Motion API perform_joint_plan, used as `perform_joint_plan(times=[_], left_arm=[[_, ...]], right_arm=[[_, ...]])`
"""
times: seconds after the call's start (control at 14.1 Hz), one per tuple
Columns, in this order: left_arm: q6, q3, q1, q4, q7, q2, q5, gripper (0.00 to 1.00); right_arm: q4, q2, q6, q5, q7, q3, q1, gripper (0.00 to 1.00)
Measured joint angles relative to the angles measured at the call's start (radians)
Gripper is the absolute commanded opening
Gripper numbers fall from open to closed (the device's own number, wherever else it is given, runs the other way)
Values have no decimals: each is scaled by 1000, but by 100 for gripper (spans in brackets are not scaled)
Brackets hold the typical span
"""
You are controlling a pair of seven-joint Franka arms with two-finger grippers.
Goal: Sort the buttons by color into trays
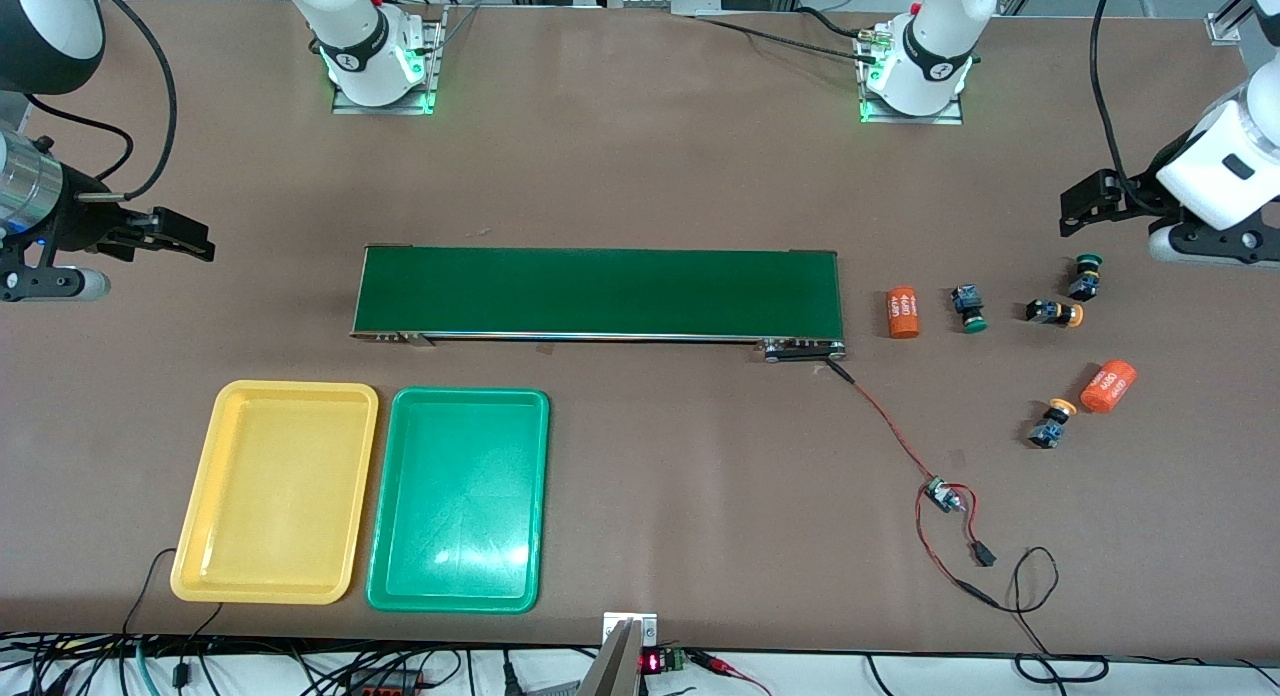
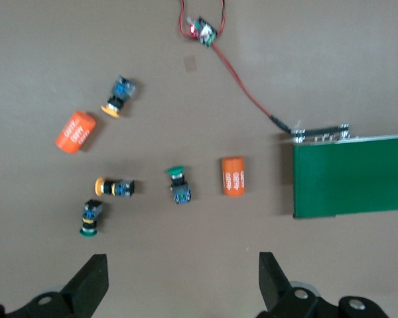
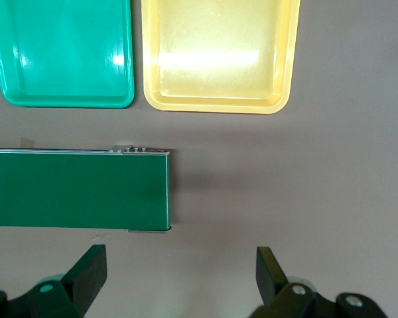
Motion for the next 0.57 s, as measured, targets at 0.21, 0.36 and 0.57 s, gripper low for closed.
perform_joint_plan(times=[0.21,0.36,0.57], left_arm=[[-15,0,2,0,1,44,0,100],[-9,0,14,0,20,93,2,100],[117,1,55,0,124,205,7,100]], right_arm=[[0,0,0,0,0,0,0,100],[0,0,0,0,0,0,0,100],[1,0,2,0,1,0,0,100]])
